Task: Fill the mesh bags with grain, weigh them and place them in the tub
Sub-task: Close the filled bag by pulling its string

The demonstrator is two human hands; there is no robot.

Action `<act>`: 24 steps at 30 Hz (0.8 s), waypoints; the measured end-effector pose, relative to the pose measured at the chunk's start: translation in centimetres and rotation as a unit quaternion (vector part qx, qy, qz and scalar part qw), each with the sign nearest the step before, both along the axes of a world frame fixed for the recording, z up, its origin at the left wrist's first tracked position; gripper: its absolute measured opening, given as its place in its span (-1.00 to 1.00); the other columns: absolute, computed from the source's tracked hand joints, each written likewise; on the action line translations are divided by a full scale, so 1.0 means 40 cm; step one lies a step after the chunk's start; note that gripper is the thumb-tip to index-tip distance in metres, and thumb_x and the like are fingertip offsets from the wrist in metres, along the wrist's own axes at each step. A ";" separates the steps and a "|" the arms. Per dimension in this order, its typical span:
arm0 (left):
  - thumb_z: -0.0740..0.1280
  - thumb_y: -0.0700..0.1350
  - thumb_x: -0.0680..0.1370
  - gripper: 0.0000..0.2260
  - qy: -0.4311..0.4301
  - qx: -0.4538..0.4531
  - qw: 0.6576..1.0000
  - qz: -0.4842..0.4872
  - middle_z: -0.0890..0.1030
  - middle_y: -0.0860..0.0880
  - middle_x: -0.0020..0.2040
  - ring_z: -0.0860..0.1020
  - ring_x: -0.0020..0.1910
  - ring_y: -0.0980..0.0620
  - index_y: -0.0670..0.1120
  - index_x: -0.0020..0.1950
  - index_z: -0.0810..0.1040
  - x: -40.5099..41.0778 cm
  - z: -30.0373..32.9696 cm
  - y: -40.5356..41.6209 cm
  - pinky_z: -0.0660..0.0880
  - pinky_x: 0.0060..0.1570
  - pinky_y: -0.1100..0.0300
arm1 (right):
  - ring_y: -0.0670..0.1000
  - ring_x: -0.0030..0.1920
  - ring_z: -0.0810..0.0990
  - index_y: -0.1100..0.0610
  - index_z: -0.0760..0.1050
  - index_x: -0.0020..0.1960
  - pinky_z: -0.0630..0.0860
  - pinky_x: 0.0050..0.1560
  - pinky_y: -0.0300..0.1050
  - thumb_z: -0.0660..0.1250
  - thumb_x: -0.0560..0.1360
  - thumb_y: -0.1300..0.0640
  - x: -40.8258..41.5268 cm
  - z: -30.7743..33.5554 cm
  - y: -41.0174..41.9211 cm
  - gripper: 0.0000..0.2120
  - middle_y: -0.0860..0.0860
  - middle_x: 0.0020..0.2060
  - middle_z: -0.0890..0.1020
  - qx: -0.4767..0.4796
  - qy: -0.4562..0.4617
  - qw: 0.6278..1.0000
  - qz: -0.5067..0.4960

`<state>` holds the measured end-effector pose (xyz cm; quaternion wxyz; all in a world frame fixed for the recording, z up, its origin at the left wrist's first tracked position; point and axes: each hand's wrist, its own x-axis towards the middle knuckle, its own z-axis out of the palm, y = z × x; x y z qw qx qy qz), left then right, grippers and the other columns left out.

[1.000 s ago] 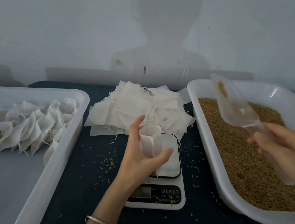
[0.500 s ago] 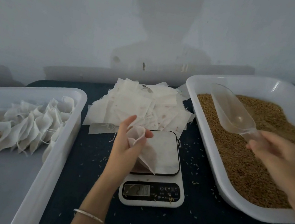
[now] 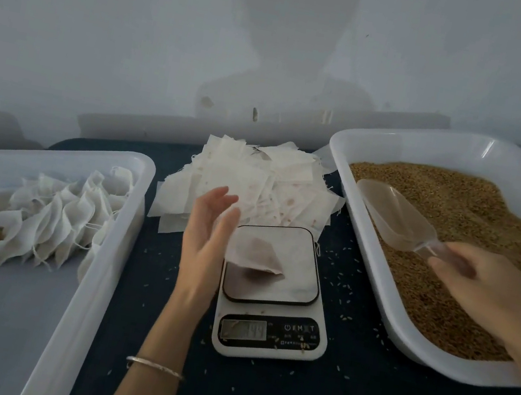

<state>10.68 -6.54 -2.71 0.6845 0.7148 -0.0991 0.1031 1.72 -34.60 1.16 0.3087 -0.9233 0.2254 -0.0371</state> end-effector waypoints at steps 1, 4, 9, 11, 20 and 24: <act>0.23 0.15 0.50 -0.57 0.016 0.000 1.000 -0.001 0.58 0.12 0.20 0.49 0.17 0.34 0.03 0.32 0.45 0.004 0.002 0.013 0.40 0.02 0.53 | -0.09 -0.19 0.50 0.06 0.51 0.22 0.33 -0.26 -0.13 0.24 0.58 0.03 0.002 0.000 0.000 -0.74 -0.07 -0.18 0.57 0.002 0.002 1.000 -0.003; 0.13 0.18 0.52 -0.68 0.038 0.010 0.999 0.012 0.55 0.18 0.24 0.44 0.23 0.35 0.21 0.24 0.45 0.011 -0.005 0.045 0.34 0.15 0.37 | -0.01 -0.15 0.54 0.08 0.49 0.27 0.38 -0.17 -0.07 0.25 0.57 0.04 0.006 -0.002 0.000 -0.70 -0.02 -0.14 0.60 0.017 0.001 1.000 -0.008; 0.15 0.17 0.51 -0.73 -0.011 -0.049 0.992 0.114 0.58 0.06 0.17 0.49 0.25 0.17 0.12 0.12 0.50 -0.029 -0.011 0.089 0.36 0.29 0.14 | 0.04 -0.16 0.58 0.08 0.51 0.23 0.42 -0.15 -0.03 0.25 0.57 0.04 0.011 -0.013 -0.010 -0.73 0.01 -0.17 0.62 0.007 -0.011 1.000 -0.005; 0.16 0.10 0.53 -0.78 -0.024 -0.065 0.987 0.142 0.58 -0.01 0.14 0.52 0.22 0.11 0.07 0.06 0.51 -0.059 -0.017 0.109 0.39 0.28 0.09 | 0.05 -0.18 0.58 0.04 0.52 0.18 0.44 -0.14 -0.02 0.25 0.56 0.03 0.012 -0.020 -0.016 -0.77 0.01 -0.19 0.62 0.008 -0.017 1.000 -0.005; 0.13 0.08 0.54 -0.78 -0.008 -0.072 0.984 0.160 0.57 -0.09 0.10 0.53 0.20 0.08 0.03 0.01 0.51 -0.141 -0.026 0.122 0.41 0.27 0.08 | 0.03 -0.22 0.62 -0.15 0.48 -0.02 0.47 -0.17 -0.03 0.24 0.53 -0.01 0.016 -0.038 -0.031 -0.94 -0.05 -0.23 0.63 0.006 -0.035 0.999 0.000; 0.12 0.12 0.53 -0.75 -0.018 -0.039 0.987 0.154 0.57 -0.02 0.08 0.53 0.18 0.08 0.06 0.02 0.52 -0.149 -0.019 0.111 0.41 0.23 0.08 | 0.02 -0.18 0.61 -0.09 0.50 0.13 0.44 -0.18 -0.05 0.25 0.54 -0.02 0.016 -0.039 -0.031 -0.82 -0.07 -0.18 0.63 0.007 -0.032 0.999 -0.009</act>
